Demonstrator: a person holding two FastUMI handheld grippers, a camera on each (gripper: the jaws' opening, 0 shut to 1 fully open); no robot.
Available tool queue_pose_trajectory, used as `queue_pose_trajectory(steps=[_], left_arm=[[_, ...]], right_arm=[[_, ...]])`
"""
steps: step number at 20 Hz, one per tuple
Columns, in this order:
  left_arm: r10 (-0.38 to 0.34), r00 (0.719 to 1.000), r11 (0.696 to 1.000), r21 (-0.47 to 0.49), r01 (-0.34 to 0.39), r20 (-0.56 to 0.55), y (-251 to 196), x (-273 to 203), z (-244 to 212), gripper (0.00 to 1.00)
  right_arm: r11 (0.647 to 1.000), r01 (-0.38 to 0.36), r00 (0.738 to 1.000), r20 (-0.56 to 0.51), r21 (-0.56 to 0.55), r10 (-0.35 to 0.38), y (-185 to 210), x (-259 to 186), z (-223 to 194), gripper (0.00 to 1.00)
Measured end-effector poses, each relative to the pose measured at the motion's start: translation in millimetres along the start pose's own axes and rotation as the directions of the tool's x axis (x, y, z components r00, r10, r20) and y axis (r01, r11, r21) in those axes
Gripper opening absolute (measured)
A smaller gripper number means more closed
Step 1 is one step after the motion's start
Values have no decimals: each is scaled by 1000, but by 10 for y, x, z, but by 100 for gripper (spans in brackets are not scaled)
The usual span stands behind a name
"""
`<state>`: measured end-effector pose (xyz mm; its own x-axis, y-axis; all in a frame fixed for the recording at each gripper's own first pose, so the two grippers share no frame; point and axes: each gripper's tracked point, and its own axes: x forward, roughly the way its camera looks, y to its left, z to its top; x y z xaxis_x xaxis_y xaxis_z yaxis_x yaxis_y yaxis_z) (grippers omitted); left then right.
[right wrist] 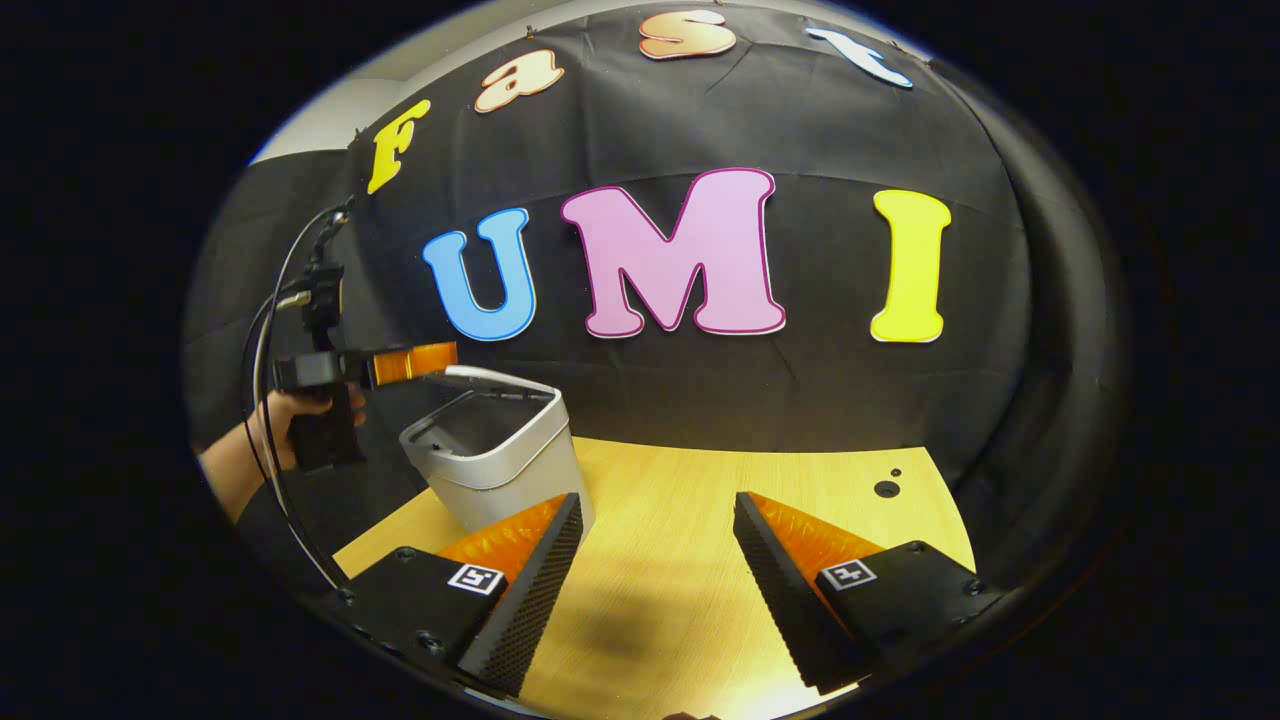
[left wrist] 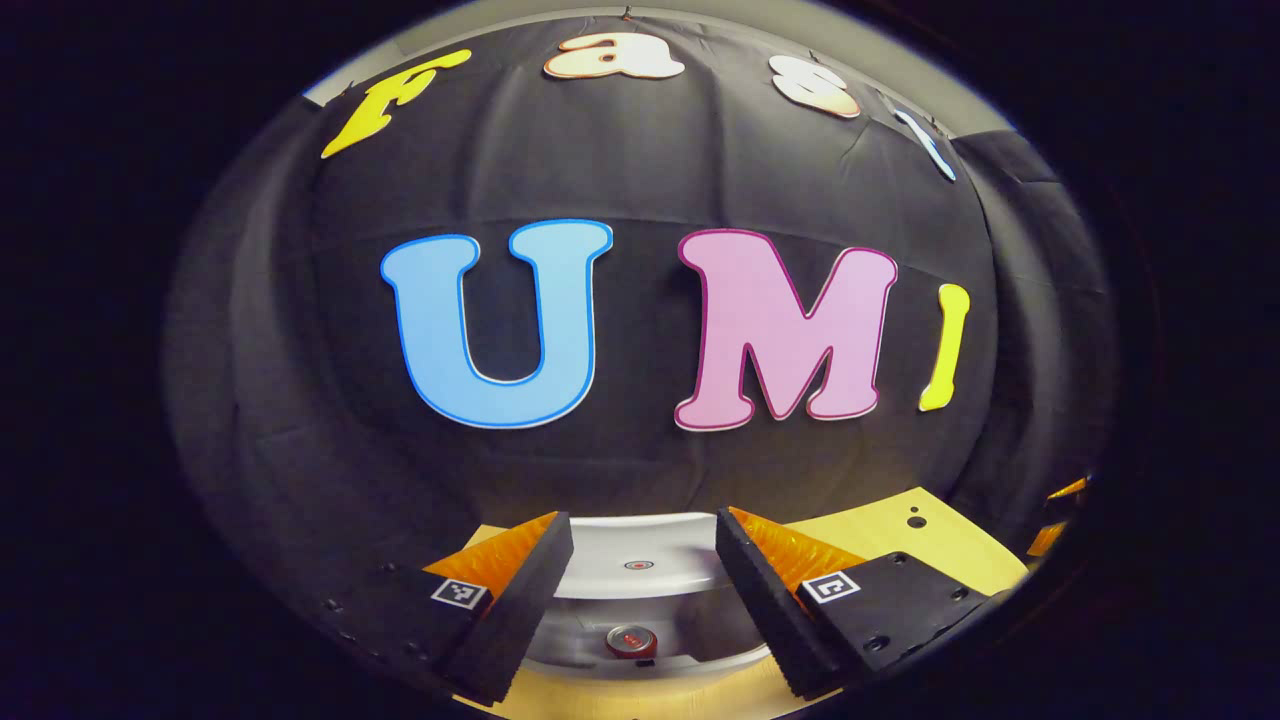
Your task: Press the lid of the desktop garbage bin to open it, pick up the crumpled paper on the desktop and throw it into the bin, then pick up the pop can on the desktop and drop it into the bin, and finally close the garbage bin lid.
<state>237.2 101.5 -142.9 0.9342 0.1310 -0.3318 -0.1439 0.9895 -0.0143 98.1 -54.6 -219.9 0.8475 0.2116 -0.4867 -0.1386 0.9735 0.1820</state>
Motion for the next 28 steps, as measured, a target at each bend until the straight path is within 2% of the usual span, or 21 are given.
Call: queue_pose_trajectory(steps=[5, 10, 17, 20, 24, 28], left_arm=[[8, 1000, 998, -57, -10, -25, -18, -92, -515, 100], [24, 999, 999, 30, -23, -35, -31, -96, -703, 99], [40, 999, 999, 35, -40, 25, -47, -88, -753, 99], [45, 998, 999, 9, -46, 39, -48, -119, -780, 100], [53, 995, 997, 43, -57, 79, -72, -122, -830, 100], [72, 994, 997, 7, -72, 81, -70, -174, -762, 99]], right_arm=[[998, -14, 1000, -8, -65, 13, 61, -65, -133, 98], [998, -21, 999, -27, -55, 20, 143, -174, -282, 99], [999, 3, 999, -45, -50, -5, 64, -342, -421, 99], [999, 4, 998, -59, -38, -7, 41, -380, -504, 99], [999, 9, 998, -61, -44, -11, 49, -455, -571, 99], [999, 5, 998, -56, -39, -7, 63, -521, -566, 99]])
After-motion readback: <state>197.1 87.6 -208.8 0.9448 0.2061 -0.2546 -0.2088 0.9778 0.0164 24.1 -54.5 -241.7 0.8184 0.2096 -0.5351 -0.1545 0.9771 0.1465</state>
